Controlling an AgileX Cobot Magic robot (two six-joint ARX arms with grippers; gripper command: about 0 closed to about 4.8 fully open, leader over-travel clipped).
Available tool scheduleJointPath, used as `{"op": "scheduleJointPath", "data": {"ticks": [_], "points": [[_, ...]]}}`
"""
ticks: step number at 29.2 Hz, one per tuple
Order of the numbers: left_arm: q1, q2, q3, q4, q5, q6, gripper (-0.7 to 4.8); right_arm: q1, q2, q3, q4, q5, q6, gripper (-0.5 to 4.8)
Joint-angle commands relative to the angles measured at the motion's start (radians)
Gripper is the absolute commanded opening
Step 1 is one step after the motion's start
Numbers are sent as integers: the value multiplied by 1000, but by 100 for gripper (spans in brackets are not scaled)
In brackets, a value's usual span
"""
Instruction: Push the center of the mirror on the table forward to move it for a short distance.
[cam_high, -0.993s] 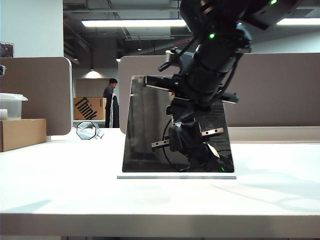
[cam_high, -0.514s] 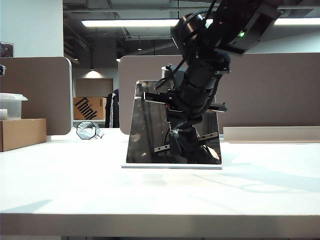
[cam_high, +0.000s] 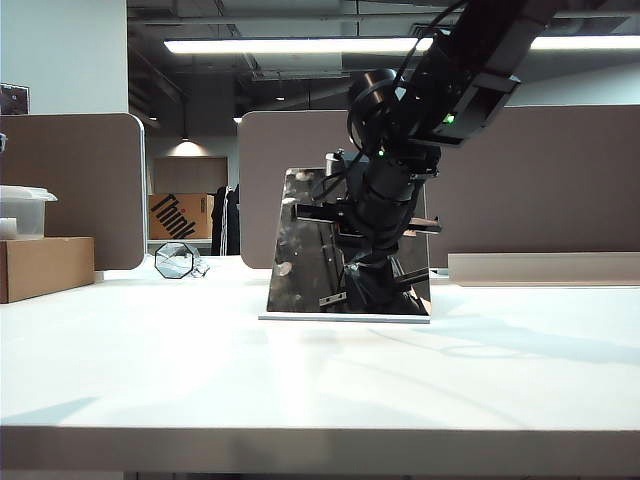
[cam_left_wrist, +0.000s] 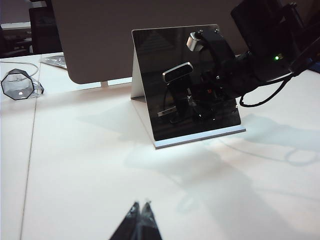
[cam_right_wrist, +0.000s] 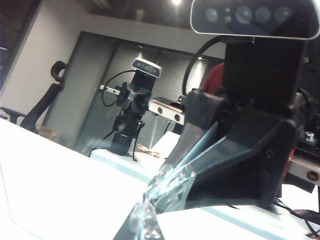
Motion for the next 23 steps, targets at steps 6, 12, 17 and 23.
{"op": "scheduleJointPath", "data": {"ticks": [6, 12, 17, 23], "points": [[36, -2, -1, 10, 1, 0, -5, -52, 72, 122, 4, -14, -51, -5], [36, -2, -1, 9, 2, 0, -5, -78, 151, 241, -6, -19, -61, -5], [36, -2, -1, 10, 2, 0, -5, -101, 209, 335, -12, -27, -72, -5], [36, -2, -1, 10, 2, 0, -5, -133, 287, 471, -69, -31, -99, -5]]}}
